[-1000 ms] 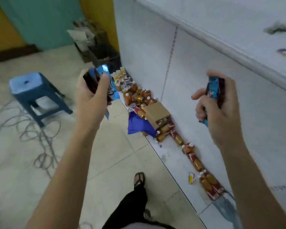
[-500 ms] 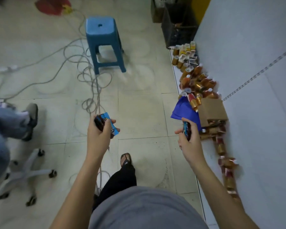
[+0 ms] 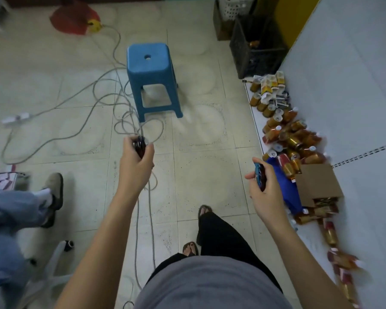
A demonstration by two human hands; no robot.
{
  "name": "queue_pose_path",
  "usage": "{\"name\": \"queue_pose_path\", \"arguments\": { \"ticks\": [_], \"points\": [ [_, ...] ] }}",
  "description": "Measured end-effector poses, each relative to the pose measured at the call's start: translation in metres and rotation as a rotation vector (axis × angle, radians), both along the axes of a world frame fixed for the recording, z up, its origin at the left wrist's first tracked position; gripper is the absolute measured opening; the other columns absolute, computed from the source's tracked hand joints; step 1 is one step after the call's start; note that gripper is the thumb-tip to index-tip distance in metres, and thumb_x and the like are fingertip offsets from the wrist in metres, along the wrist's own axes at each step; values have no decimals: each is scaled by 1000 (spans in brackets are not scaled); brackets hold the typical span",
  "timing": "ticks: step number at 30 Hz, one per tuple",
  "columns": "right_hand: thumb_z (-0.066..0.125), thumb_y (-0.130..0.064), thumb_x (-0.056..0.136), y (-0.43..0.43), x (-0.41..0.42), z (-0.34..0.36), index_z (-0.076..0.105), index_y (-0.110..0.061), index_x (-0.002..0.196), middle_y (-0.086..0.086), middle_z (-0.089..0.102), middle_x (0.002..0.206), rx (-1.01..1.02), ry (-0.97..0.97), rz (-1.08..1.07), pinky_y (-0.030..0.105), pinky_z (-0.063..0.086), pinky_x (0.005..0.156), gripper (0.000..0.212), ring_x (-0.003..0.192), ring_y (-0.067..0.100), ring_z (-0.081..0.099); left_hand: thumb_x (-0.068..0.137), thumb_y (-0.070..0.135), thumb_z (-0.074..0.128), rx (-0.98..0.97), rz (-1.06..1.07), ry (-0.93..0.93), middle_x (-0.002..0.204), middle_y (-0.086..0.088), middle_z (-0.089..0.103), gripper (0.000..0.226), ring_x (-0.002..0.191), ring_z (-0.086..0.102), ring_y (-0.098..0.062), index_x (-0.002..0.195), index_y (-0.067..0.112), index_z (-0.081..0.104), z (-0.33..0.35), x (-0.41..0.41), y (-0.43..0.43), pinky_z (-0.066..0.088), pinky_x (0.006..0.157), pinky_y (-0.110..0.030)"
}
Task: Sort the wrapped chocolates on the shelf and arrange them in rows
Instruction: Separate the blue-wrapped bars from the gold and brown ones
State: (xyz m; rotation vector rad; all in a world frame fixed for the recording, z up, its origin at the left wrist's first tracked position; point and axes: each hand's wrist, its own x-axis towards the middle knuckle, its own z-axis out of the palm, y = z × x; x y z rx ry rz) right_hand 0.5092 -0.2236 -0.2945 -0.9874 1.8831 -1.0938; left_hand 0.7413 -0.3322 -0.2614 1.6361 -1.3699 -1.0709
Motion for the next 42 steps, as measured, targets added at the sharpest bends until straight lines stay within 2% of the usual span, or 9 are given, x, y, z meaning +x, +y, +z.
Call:
{"name": "queue_pose_path", "arguments": {
  "ticks": [5,16,20,26,31,34,37,39,42],
  "points": [
    [46,-6,92,-108,-17,-10,44,-31,123,-11,56,92,-21,29,21,21,46,68,40,72,3,53,94,26,49,-34,3,-17,69,2,46,15,60,44,-14,102,16,41,-4,-16,-95,38,53,-28],
    [45,-5,91,-332,-61,13,42,-34,118,-8,56,91,-111,18,85,11,42,52,40,58,-3,51,91,31,51,-124,26,-128,81,3,52,18,70,51,-14,102,19,43,20,-63,-295,43,58,-24],
    [45,-4,91,-376,-90,22,42,-31,120,-8,55,90,-153,51,-25,12,41,49,40,55,-1,50,90,37,51,-142,-46,-119,82,3,53,21,71,52,-18,101,20,43,21,-100,-368,47,63,-39],
    [45,-4,91,-427,-136,27,43,-28,123,-8,54,92,-152,89,-309,12,43,54,40,62,-4,51,90,34,53,-159,-345,-31,74,3,49,21,70,53,-22,99,18,43,25,-194,-478,46,65,-38],
    [46,-5,92,-453,-161,43,44,-30,122,-10,55,95,-183,126,-639,16,50,68,39,79,-1,55,92,32,51,-165,-687,42,73,0,48,17,63,48,-19,100,23,41,46,-286,-543,44,57,-39],
    [47,-4,92,-457,-170,56,44,-24,127,-18,53,96,-185,160,-841,13,47,65,40,78,-7,54,90,36,52,-256,-888,84,70,-3,49,18,60,48,-21,99,25,40,60,-343,-565,39,48,-38],
    [47,0,91,-453,-177,75,44,-22,124,-21,51,99,-226,262,-1051,6,42,75,40,86,-13,51,89,39,53,-349,-1076,130,69,1,50,22,58,50,-19,100,25,40,75,-400,-568,39,50,-35],
    [46,5,90,-444,-181,89,43,-23,124,-13,54,103,-230,330,-1156,6,40,80,44,90,-9,52,90,38,53,-365,-1199,183,71,5,50,23,59,51,-16,101,23,40,89,-434,-559,39,51,-31],
    [45,3,91,-429,-189,115,42,-23,126,4,57,101,-269,383,-1267,17,46,77,44,84,7,55,91,36,53,-385,-1359,305,74,5,48,23,66,51,-19,103,21,39,115,-475,-535,42,55,-34]
  ]
}}
